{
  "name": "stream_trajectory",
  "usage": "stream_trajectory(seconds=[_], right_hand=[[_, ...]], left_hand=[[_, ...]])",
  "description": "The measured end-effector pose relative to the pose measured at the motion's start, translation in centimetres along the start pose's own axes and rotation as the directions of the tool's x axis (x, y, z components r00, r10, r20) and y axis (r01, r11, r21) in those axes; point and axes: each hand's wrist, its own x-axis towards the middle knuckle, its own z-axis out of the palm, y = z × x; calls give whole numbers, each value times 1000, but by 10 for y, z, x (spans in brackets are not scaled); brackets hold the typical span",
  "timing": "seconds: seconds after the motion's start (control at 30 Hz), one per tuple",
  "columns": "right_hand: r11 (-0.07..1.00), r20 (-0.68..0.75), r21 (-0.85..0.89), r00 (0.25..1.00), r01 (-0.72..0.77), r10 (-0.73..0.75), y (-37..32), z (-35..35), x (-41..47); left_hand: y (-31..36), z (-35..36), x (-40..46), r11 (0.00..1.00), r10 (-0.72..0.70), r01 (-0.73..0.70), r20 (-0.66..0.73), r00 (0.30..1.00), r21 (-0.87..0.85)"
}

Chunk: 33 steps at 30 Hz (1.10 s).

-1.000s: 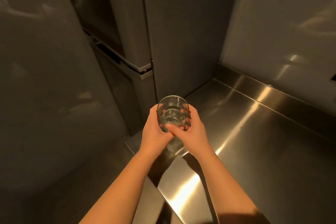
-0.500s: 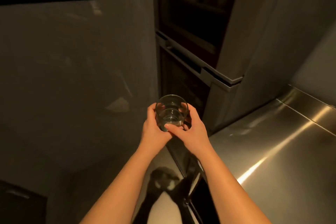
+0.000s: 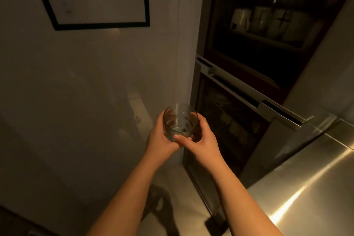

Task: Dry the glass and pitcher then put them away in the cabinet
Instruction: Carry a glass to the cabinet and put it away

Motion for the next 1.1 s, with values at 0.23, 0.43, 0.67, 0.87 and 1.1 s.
stream_trajectory(seconds=[0.23, 0.43, 0.67, 0.87, 1.1], right_hand=[[998, 72, 56, 997, -13, 9, 1, 8, 51], [985, -8, 159, 998, -61, 63, 16, -9, 119], [940, -345, 324, 912, -105, 221, 43, -42, 210], [845, -437, 523, 815, -113, 380, 68, -58, 262], [606, -425, 792, 784, 80, 453, 66, -66, 287]], left_hand=[[-11, -11, 54, 997, 63, -64, -36, 997, -40], [-21, -3, 119, 995, 98, -98, -35, 995, -15], [-20, 22, 216, 991, 133, -133, 8, 991, 12], [-28, 42, 274, 986, 163, -164, 39, 986, 21], [-39, 53, 299, 991, 130, -131, 76, 989, 9]])
